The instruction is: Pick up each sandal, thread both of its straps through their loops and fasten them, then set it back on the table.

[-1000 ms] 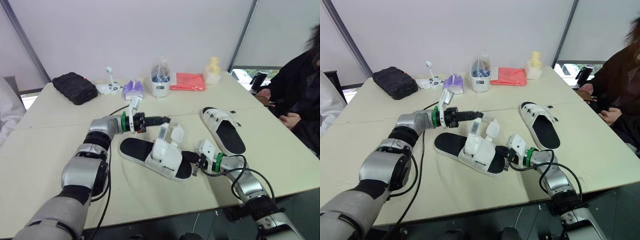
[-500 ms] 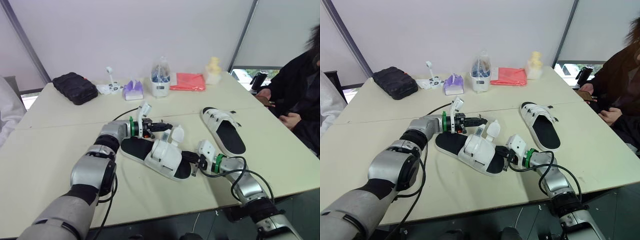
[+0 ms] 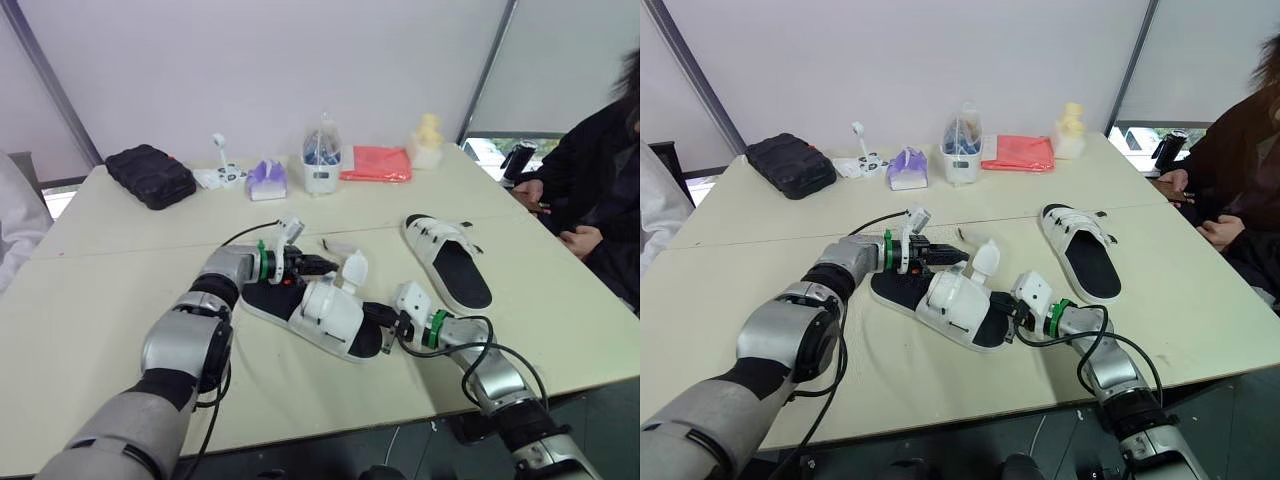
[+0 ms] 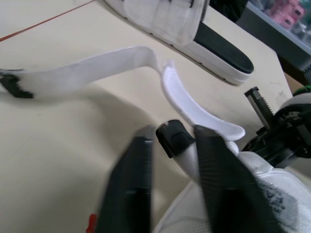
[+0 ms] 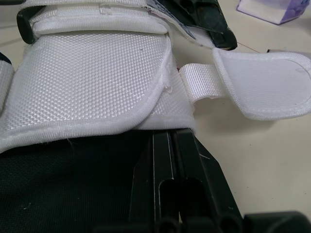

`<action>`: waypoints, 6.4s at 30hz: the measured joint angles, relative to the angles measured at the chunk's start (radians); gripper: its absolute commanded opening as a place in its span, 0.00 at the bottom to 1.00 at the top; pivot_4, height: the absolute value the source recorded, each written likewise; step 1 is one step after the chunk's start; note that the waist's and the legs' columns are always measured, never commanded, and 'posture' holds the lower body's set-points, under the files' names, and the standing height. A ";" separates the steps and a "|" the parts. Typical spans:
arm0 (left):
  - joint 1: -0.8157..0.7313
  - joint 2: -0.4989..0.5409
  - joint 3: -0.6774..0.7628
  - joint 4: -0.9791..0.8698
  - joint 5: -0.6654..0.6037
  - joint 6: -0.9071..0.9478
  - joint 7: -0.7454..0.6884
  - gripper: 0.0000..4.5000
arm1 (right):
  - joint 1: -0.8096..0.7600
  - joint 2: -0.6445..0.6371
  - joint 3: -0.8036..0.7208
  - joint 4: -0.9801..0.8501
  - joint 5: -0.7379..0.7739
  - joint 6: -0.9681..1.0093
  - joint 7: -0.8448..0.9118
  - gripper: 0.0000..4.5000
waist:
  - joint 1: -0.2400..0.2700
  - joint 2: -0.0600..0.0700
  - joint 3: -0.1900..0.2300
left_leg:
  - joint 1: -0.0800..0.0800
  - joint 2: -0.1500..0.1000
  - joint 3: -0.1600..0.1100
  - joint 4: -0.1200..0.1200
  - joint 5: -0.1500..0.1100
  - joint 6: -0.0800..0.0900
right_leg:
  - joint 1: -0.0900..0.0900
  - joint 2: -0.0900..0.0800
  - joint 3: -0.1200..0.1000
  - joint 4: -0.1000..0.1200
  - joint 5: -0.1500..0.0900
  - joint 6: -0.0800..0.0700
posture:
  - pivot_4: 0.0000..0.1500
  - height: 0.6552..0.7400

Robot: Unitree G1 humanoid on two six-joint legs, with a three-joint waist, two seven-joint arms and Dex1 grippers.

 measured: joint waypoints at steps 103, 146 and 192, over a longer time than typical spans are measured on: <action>0.104 0.102 -0.434 -0.205 0.670 -1.334 0.668 0.00 | 0.133 -0.138 -0.054 -0.182 -0.061 0.005 0.046 0.00 | 0.012 -0.001 0.002 | -0.002 -0.002 0.004 0.014 -0.001 0.001 | -0.003 -0.002 0.005 0.010 0.001 0.001 | 1.00 1.00; 0.421 0.279 -0.571 -0.663 0.142 -1.038 0.678 0.63 | 0.030 -0.109 -0.033 -0.019 -0.060 -0.078 0.086 0.00 | 0.000 0.002 -0.001 | -0.002 -0.002 0.004 0.016 -0.003 0.006 | -0.003 -0.002 0.004 0.013 0.001 0.002 | 1.00 1.00; 0.556 -0.028 -0.389 -1.347 -0.473 0.575 0.413 0.01 | 0.062 -0.112 -0.042 -0.009 -0.060 -0.086 0.070 0.00 | 0.009 0.004 -0.003 | 0.014 -0.002 0.001 0.013 -0.006 0.008 | 0.019 -0.002 0.003 -0.002 0.000 0.002 | 1.00 1.00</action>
